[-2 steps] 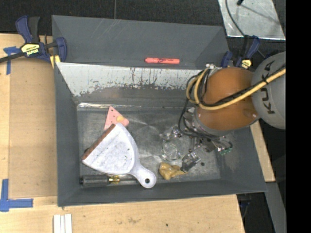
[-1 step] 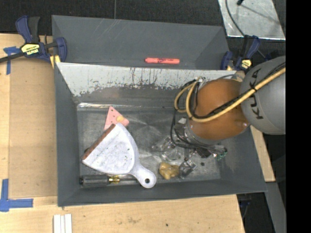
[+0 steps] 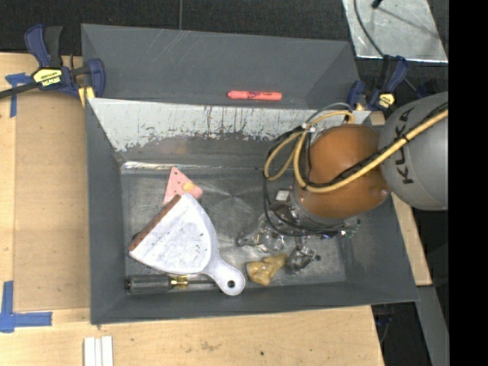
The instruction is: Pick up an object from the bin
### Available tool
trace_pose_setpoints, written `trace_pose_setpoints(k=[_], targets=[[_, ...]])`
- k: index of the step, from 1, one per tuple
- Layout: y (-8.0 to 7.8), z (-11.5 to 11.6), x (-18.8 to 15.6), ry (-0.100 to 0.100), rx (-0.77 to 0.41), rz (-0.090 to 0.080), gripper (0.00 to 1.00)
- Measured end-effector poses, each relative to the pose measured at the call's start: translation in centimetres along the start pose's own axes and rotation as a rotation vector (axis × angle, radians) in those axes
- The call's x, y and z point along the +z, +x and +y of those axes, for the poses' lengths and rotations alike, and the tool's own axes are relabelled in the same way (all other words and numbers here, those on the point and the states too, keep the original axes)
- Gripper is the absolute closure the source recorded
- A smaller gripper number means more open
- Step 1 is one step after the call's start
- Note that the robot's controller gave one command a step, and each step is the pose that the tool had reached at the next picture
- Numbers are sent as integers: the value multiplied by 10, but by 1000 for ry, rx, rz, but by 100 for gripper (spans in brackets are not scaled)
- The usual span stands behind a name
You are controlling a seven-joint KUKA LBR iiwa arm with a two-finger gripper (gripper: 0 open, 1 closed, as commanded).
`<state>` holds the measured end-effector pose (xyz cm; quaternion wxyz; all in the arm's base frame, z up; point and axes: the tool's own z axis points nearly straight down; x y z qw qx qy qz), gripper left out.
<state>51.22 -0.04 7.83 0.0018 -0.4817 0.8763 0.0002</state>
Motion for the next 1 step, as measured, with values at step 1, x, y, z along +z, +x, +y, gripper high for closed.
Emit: trace_pose_setpoints(k=[1], targets=[[-4,14,3,12,213,-15,100]])
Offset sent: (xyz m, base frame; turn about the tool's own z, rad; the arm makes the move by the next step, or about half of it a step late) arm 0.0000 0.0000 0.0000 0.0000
